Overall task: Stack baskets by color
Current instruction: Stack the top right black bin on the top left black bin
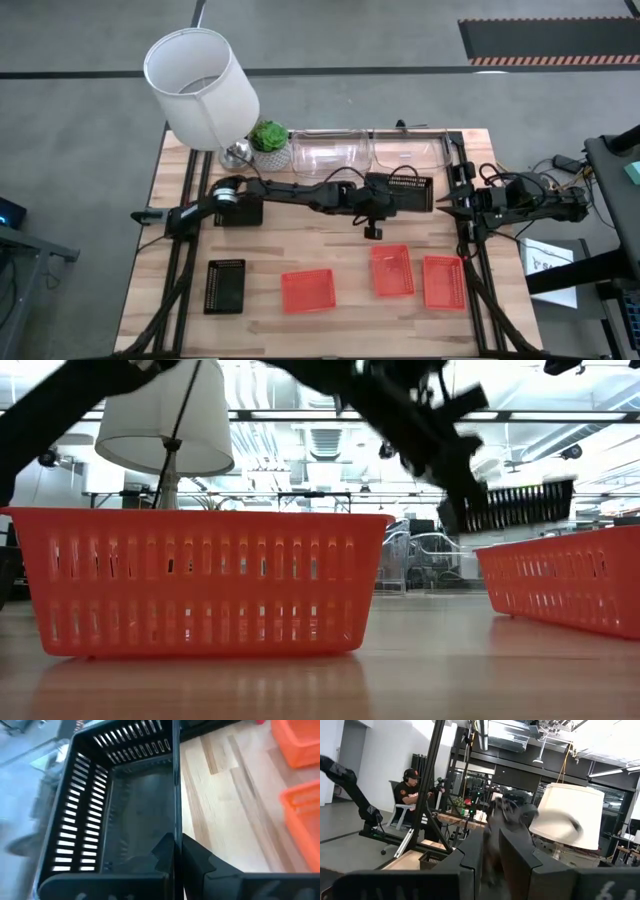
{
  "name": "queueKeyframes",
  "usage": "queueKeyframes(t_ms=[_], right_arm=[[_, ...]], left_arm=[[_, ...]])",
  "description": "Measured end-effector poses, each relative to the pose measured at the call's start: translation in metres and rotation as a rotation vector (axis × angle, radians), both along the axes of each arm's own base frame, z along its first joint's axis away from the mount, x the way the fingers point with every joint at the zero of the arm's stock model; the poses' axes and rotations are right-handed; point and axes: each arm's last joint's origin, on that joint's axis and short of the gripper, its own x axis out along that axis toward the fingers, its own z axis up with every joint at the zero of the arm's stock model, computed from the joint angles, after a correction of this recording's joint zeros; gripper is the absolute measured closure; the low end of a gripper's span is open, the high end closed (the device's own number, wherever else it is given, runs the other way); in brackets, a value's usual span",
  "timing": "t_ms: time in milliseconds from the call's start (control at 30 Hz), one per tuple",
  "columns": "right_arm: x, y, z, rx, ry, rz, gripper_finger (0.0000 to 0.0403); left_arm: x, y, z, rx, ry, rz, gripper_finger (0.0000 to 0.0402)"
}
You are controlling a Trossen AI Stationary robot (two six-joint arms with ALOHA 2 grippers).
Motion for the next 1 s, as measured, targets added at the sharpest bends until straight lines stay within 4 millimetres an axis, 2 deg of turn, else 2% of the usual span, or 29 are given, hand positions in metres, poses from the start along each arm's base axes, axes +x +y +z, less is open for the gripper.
queueKeyframes(t_ms=[167,300,400,633,767,867,1000], right_arm=[[0.000,0.000,0.000,-0.001,0.005,0.001,0.0346],[0.001,0.000,-0.001,-0.003,0.013,0.002,0.0346],[0.002,0.000,-0.002,-0.004,0.022,0.001,0.0346],[0.003,0.000,-0.004,-0.005,0.035,0.001,0.0346],[0.005,0.001,-0.007,-0.008,0.050,0.002,0.0346],[0.006,0.001,-0.007,-0.008,0.055,0.001,0.0346],[0.006,0.001,-0.007,-0.008,0.054,0.001,0.0346]], left_arm=[[-0.034,-0.027,0.038,0.079,0.083,-0.056,0.0401],[-0.073,-0.047,0.049,0.095,0.153,-0.108,0.0401],[-0.111,-0.057,0.052,0.120,0.184,-0.108,0.0401],[-0.215,-0.072,0.042,0.194,0.244,-0.147,0.0401],[-0.275,-0.072,0.035,0.197,0.229,-0.199,0.0401],[-0.312,-0.069,0.025,0.157,0.203,-0.197,0.0401],[-0.350,-0.059,0.015,0.036,0.133,-0.124,0.0401]])
